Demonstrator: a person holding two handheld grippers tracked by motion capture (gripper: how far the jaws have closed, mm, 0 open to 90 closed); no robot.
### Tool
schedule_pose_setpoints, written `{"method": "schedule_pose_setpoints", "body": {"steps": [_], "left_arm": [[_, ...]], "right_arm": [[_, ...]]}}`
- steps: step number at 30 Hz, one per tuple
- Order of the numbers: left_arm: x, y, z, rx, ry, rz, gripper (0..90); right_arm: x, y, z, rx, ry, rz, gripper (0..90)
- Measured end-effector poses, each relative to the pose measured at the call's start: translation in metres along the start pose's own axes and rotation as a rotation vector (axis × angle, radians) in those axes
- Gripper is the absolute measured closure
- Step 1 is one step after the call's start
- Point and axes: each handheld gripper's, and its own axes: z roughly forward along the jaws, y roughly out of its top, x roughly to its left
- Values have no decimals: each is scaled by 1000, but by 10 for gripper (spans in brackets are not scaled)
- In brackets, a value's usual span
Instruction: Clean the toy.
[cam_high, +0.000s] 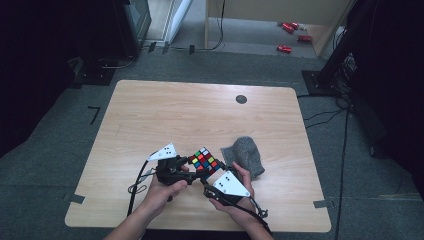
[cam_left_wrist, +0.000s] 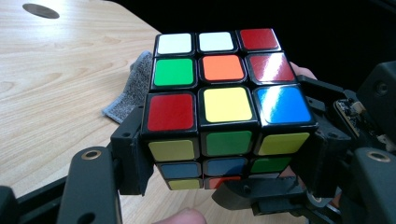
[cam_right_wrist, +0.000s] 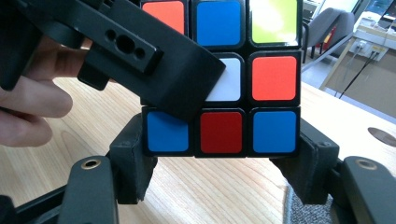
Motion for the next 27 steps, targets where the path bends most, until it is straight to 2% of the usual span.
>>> {"method": "schedule_pose_setpoints", "body": {"steps": [4,11,23,27], "left_arm": [[3,3,-5,-21,7,-6,318],[2,3,-6,-22,23,34,311],[1,5,-9,-30,32,37,312],[3,9,-15,-61,37,33,314]], "right_arm": [[-4,-1,0,15,-12,15,347],[-6,-1,1,29,4,29,347],[-9,-2,1,35,6,23,347],[-11,-4,2,55,-12,23,347]]}}
